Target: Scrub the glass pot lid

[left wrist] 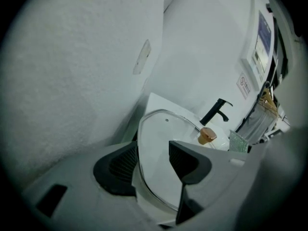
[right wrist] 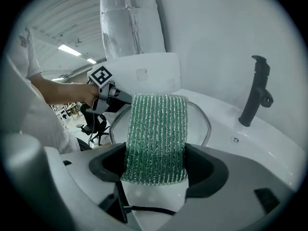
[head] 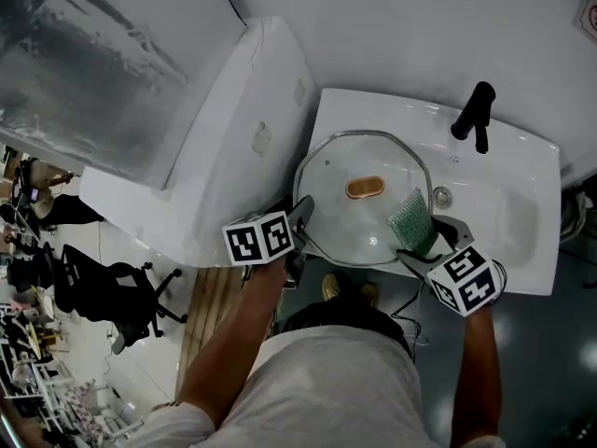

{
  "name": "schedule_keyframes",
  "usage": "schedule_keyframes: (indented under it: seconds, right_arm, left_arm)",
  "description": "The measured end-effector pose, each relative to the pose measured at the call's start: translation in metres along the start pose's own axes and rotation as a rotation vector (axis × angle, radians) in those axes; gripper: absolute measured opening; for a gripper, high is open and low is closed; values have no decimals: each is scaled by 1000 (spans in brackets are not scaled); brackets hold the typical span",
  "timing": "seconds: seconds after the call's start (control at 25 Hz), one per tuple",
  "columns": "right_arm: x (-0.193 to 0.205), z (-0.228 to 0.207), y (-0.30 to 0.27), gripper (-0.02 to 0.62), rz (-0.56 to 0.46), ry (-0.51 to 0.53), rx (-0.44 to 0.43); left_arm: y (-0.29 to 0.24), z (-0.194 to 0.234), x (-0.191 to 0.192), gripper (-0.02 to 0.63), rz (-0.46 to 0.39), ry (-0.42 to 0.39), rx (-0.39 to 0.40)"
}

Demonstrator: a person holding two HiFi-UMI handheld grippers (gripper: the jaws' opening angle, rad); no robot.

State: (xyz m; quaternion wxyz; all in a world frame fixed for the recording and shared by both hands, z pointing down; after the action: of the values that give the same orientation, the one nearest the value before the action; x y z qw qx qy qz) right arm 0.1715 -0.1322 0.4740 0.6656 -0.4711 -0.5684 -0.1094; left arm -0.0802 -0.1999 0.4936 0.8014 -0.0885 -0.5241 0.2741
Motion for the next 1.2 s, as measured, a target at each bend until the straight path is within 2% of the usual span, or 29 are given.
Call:
schedule_keyframes:
  seconds: [0.16,0.32,0.72,0.92,1.2]
  right_arm:
    - [-16,0,8,348,-42,-12,8]
    - [-36,-1,14,348,-95,-8,16]
    - [-111,3,26,348,-349,-29,24]
    - [-147,11,32,348,-456,-15,20]
    - [-181,19,40,348,-598,-7,17]
  left_arm:
    - [8,-7,-2,225,-1,-26,12]
    - [19,-22,-16,225,-47,-77,41]
    - [50,-87,-85,222,-322,-253,218]
    - [68,-116,-114,190,-433,-308,312]
    - [85,-146,-133,99,-537,-410,416]
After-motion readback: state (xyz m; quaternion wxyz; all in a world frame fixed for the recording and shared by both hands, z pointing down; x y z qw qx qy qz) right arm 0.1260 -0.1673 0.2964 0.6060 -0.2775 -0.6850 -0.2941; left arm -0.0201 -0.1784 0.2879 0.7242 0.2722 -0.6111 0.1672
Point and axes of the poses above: the fingertips, and each gripper's own axes: y backward along the fingers, z to its left, x out of its underside, the point moved 3 cm from there along y, backward along the fingers, and after that the axes turned 14 degrees about -z, right-handed, at the moved point
